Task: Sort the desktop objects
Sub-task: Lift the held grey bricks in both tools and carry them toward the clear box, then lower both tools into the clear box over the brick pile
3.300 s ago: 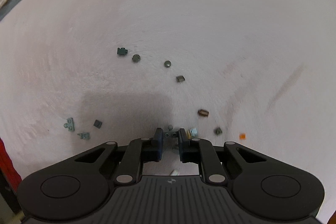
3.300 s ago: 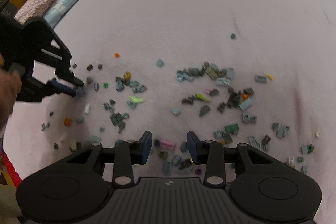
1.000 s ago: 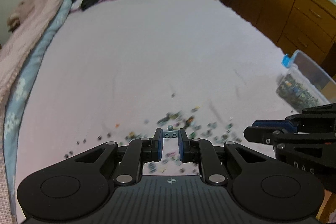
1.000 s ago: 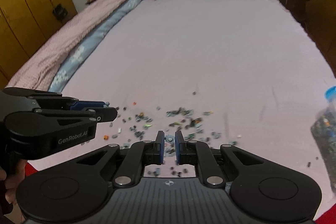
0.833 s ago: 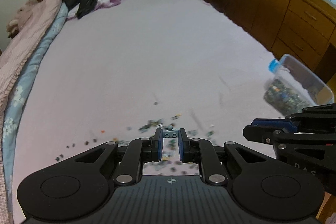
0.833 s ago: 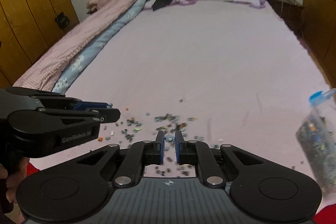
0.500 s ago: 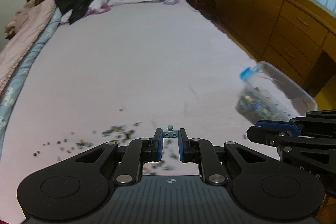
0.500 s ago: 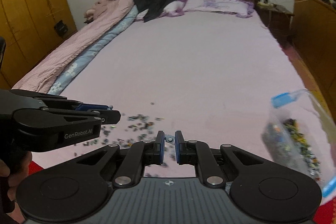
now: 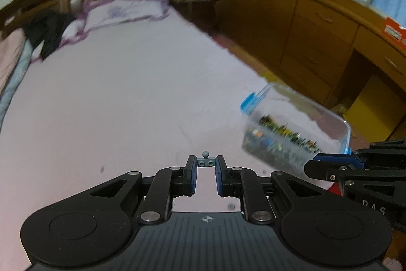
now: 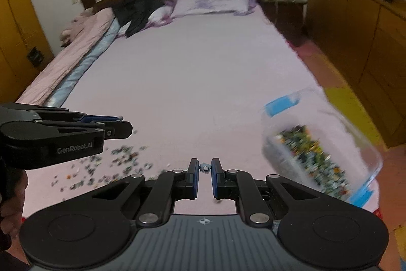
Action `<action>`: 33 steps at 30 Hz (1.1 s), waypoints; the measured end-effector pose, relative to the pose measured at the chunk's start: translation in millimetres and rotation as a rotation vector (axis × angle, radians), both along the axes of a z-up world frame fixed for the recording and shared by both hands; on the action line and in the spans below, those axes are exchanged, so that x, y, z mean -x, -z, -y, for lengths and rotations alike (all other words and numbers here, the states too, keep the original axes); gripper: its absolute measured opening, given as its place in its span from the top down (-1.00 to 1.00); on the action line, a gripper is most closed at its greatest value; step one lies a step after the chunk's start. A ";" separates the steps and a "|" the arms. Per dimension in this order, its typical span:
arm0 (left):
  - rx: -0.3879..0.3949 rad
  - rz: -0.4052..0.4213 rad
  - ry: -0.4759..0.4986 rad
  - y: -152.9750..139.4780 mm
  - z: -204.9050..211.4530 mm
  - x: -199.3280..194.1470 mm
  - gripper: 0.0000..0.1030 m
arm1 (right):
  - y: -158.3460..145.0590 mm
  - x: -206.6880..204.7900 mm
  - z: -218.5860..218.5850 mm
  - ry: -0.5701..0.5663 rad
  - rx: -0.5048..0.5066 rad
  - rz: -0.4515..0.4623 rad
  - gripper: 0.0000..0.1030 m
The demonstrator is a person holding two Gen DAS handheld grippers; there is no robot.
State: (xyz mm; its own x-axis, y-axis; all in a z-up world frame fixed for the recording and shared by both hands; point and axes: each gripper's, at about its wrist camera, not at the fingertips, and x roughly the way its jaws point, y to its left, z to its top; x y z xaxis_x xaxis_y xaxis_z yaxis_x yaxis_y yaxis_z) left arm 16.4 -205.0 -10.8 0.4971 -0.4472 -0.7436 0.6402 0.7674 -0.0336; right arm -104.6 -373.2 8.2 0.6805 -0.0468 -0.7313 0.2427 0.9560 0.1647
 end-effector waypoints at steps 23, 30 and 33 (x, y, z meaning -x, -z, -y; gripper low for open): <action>-0.038 -0.005 0.037 -3.6 152.0 2.0 0.67 | 22.2 -9.4 144.4 0.050 -0.040 0.042 0.78; -0.023 -0.022 0.015 -5.4 218.8 7.1 0.67 | 27.6 2.4 221.5 0.028 -0.040 0.017 0.78; -0.019 -0.030 0.013 -1.8 242.6 12.1 0.67 | 29.1 6.0 248.3 0.016 -0.038 0.011 0.78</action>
